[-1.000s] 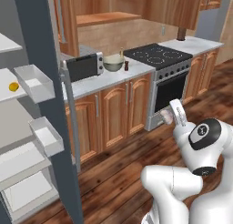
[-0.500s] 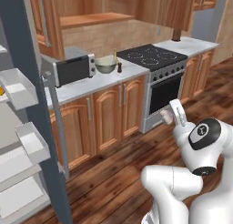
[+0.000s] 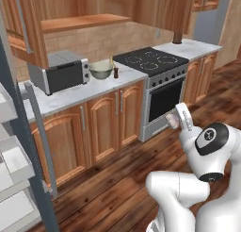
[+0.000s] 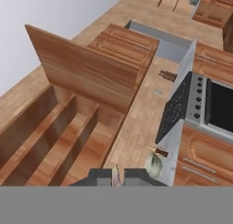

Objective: Retrieve the bottle and the shaker from the cabinet and place them next to the mixing bowl on the counter. Then add garlic from the fridge to the mixing bowl.

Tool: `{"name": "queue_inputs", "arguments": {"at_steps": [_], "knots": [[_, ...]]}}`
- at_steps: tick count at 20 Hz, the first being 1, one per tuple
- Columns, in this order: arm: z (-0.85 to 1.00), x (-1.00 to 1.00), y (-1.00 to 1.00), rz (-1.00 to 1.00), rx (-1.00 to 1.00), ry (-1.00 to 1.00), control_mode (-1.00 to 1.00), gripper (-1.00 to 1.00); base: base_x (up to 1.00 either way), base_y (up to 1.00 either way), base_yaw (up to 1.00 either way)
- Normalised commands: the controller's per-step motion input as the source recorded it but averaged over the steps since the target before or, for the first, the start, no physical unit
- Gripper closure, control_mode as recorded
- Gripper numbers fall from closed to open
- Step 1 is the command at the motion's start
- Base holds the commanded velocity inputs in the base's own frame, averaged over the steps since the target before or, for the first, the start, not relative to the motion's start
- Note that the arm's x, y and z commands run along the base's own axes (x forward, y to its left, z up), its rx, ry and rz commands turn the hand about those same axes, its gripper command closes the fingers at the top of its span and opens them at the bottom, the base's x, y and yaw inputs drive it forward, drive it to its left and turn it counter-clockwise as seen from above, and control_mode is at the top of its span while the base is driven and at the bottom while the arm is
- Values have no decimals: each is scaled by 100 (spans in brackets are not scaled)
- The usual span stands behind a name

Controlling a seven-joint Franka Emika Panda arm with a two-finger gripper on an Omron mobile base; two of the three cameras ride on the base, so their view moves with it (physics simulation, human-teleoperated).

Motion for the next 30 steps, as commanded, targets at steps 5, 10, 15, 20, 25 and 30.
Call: {"name": "queue_inputs", "arguments": {"at_steps": [5, 10, 15, 20, 25, 30], "knots": [[0, 0, 0, 0, 0, 0, 100, 100, 53, -8, -4], [0, 0, 0, 0, 0, 0, 100, 100, 63, 0, -4], [0, 0, 0, 0, 0, 0, 100, 100, 61, 0, -4], [0, 0, 0, 0, 0, 0, 100, 100, 58, -13, -3], [0, 0, 0, 0, 0, 0, 100, 100, 62, -14, -2], [0, 0, 0, 0, 0, 0, 100, 100, 60, -10, -2]]}}
